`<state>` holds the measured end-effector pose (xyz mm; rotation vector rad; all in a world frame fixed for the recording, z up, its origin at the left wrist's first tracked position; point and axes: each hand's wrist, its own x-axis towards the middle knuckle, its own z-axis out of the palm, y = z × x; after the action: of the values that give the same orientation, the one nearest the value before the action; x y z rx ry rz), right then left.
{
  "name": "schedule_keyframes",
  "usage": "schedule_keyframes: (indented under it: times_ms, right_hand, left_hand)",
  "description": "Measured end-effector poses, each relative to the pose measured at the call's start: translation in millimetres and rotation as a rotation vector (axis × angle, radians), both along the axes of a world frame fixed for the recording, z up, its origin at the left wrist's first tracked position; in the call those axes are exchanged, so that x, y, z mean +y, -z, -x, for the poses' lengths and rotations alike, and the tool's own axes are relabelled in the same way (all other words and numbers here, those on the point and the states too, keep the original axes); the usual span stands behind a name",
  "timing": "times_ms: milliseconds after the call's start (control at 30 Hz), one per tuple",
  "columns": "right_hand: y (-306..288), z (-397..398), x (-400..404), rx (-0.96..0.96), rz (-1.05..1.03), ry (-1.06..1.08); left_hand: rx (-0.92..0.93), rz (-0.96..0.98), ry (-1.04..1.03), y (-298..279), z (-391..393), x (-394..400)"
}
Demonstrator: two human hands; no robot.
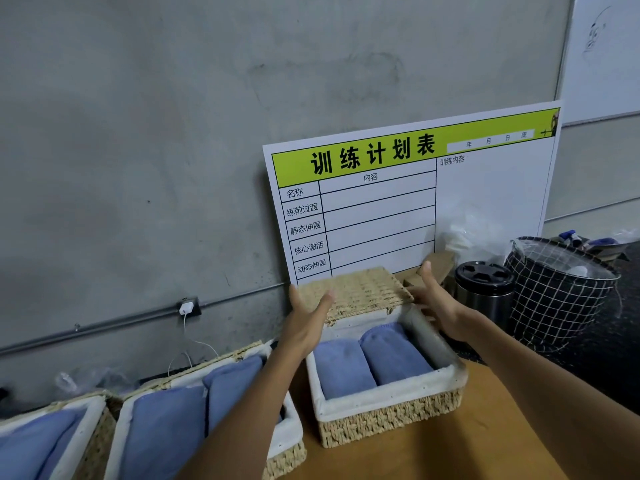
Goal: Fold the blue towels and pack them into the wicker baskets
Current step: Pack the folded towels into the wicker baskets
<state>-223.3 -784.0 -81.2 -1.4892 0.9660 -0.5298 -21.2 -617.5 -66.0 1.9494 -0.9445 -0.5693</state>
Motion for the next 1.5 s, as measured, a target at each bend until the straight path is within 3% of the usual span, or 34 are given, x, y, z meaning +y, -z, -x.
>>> schedule_keyframes:
  times_ms: [133,200,300,367,467,567,667,900,1100,1233,1367,1500]
  right_hand:
    - [-15.6,8.2,10.9,-0.087,0.062,-0.044]
    - [-24.2,17.3,20.2,-0.112,0.07,-0.052]
    - [-32.0,34.3,36.5,-0.067,0.062,-0.089]
    - [-32.4,45.2,43.5,-0.04,0.04,-0.075]
    - [-24.8,60.1,49.1,0.0,0.004,-0.062]
    - [-14.5,64.8,58.2,0.125,-0.007,-0.122]
    - [-7.3,55.0,77.1,0.209,0.124,-0.128]
    - [8.4,46.1,78.2,0.305,0.302,-0.083]
    - [1.4,47.5,80.0,0.586,0.431,-0.121]
    - [-15.9,51.0,83.1,0.825,0.664,-0.132]
    - [-39.4,34.0,98.9,0.689,0.756,-0.118]
    - [-64.5,-16.2,143.6,0.469,0.742,-0.212]
  left_hand:
    - [0.037,0.155,0.002,-23.6,10.1,13.5]
    - [0.185,0.264,-0.024,-25.2,7.2,16.2]
    - [0.43,0.257,-0.042,-40.5,12.5,32.0]
    - [0.438,0.195,0.011,-50.5,24.3,48.8]
    - [0.359,0.125,0.068,-35.2,22.2,60.4]
    - [0.13,-0.038,0.23,-17.0,25.4,68.5]
    - [-0.123,-0.176,0.313,-4.7,39.3,74.6]
    - [-0.498,-0.328,0.415,12.7,45.4,71.4]
    - [-0.529,-0.368,0.423,12.3,45.7,70.7]
    - [-0.453,-0.334,0.385,-1.5,27.3,81.1]
    - [-0.468,-0.248,0.243,-37.3,-16.6,118.4]
    - [-0.49,-0.359,0.066,-45.0,-83.7,170.4]
